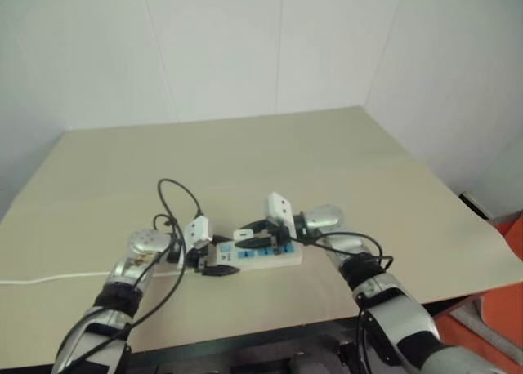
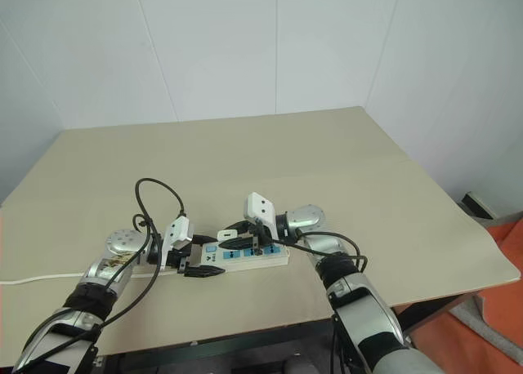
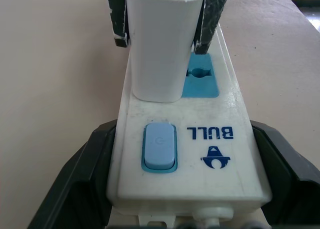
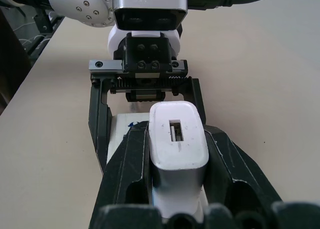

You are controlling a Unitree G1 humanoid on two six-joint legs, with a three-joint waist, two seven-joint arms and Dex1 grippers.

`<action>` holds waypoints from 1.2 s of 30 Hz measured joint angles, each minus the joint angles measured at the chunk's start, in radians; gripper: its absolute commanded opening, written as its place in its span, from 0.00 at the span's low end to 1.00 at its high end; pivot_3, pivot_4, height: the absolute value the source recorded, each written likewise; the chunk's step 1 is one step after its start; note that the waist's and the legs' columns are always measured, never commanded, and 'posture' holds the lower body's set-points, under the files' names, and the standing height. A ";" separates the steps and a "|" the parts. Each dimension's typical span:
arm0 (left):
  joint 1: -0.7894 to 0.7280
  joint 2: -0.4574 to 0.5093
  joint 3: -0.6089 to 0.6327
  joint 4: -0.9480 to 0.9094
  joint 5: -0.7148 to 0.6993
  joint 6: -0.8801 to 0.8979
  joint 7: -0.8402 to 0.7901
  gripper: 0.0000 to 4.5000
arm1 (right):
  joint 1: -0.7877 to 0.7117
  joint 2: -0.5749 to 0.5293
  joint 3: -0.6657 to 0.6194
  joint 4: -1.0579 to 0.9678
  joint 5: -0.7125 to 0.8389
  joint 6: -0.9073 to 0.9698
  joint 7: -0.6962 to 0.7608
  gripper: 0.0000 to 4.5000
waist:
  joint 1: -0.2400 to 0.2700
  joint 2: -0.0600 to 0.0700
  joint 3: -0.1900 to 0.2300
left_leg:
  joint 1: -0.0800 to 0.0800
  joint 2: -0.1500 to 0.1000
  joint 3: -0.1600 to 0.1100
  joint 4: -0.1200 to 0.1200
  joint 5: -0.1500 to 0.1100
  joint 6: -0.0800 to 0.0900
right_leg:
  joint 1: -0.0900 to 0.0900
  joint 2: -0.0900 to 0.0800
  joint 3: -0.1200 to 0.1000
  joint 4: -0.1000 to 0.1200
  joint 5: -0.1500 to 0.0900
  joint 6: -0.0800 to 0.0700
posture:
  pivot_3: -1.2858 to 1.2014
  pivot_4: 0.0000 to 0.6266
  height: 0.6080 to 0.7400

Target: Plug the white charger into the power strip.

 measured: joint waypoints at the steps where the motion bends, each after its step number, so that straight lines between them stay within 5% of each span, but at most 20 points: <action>1: 0.001 0.000 0.000 -0.002 0.000 0.000 0.000 0.73 | 0.003 -0.001 0.000 -0.007 0.000 0.005 -0.001 0.26 | 0.001 0.000 0.000 | 0.000 0.000 0.000 0.000 0.000 0.000 | 0.000 0.000 0.000 0.000 0.000 0.000 | 0.52 0.24 1.00; 9: 0.004 -0.004 0.002 -0.006 0.000 0.000 0.001 0.73 | 0.017 -0.007 0.001 -0.061 -0.017 0.046 -0.009 0.26 | 0.003 0.000 0.000 | 0.000 0.000 0.000 -0.001 0.000 -0.001 | -0.001 0.000 0.000 0.000 -0.001 -0.001 | 0.52 0.24 1.00; 19: -0.002 -0.028 0.000 -0.010 0.002 -0.004 0.009 0.73 | 0.036 0.011 0.047 -0.070 -0.035 0.081 -0.004 0.99 | 0.025 0.000 0.000 | -0.006 -0.001 0.000 0.000 0.000 -0.001 | -0.011 0.000 0.000 0.000 0.000 -0.001 | 0.52 0.24 1.00; 35: -0.026 -0.057 -0.003 0.014 0.013 -0.017 0.011 0.73 | 0.037 -0.072 0.026 -0.122 -0.014 0.130 -0.019 0.99 | 0.050 0.001 0.001 | -0.008 -0.001 0.000 0.000 0.000 -0.001 | -0.013 0.000 0.000 0.000 -0.001 -0.001 | 0.52 0.24 1.00; 36: -0.026 -0.058 -0.003 0.016 0.013 -0.018 0.011 0.81 | 0.037 -0.083 0.018 -0.133 -0.012 0.136 -0.018 0.99 | 0.050 0.001 0.001 | -0.009 -0.001 0.000 0.000 0.000 -0.001 | -0.013 0.000 0.000 -0.001 -0.001 -0.001 | 0.52 0.24 1.00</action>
